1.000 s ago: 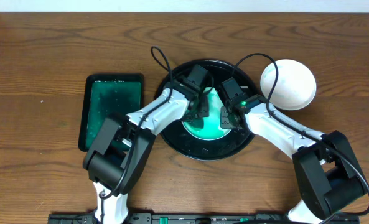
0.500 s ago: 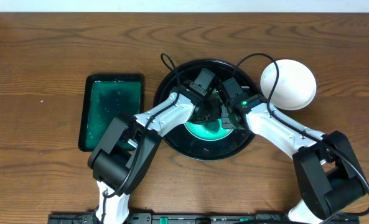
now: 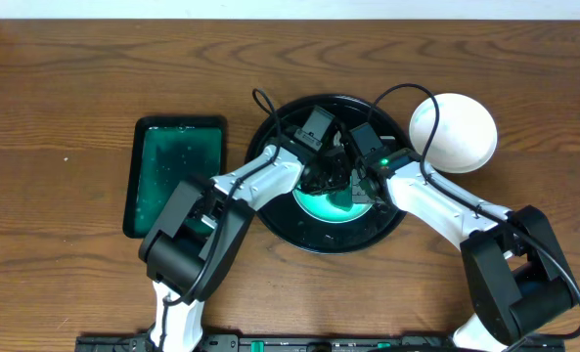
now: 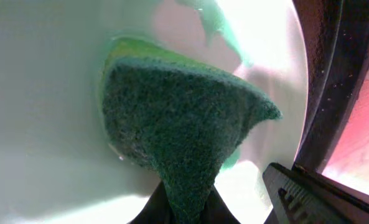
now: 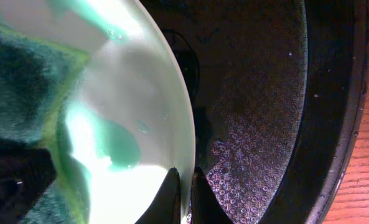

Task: Clean dirty plates on tray and stack at the side
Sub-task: 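Scrub the plate with the sponge in the left gripper, then return the green sponge to the basin with the left gripper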

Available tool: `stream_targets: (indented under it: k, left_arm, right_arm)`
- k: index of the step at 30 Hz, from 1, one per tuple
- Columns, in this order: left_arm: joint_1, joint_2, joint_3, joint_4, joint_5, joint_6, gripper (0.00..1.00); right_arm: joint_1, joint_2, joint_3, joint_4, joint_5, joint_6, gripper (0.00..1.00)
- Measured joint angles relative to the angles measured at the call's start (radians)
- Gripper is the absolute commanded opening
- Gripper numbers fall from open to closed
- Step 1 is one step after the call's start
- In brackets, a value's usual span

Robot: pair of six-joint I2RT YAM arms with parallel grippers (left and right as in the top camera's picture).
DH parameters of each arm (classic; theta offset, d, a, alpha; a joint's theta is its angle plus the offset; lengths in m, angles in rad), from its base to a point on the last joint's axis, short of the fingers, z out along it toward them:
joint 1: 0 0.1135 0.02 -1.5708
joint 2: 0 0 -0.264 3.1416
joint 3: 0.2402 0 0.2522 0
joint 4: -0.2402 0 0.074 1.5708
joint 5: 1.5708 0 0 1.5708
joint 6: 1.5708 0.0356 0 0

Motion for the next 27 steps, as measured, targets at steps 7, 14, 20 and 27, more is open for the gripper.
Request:
stream_targets:
  k: [7,14,20,27]
  left_arm:
    - [0.124,-0.009,0.002,-0.083,0.062,0.08,0.07]
    - [0.19,-0.113,0.001,-0.156,0.039,0.148,0.07]
    - [0.218,-0.32,0.001,-0.216,0.015,0.163,0.07]
    - [0.379,-0.377,0.002,-0.371,-0.117,0.187,0.07]
  right_arm:
    - [0.0,0.0,0.0,0.001,0.0,0.0,0.01]
    - [0.0,0.0,0.0,0.006,0.002,-0.001,0.01]
    - [0.0,0.0,0.0,0.011,0.0,-0.003,0.01]
    - [0.0,0.0,0.0,0.019,-0.003,-0.004,0.01]
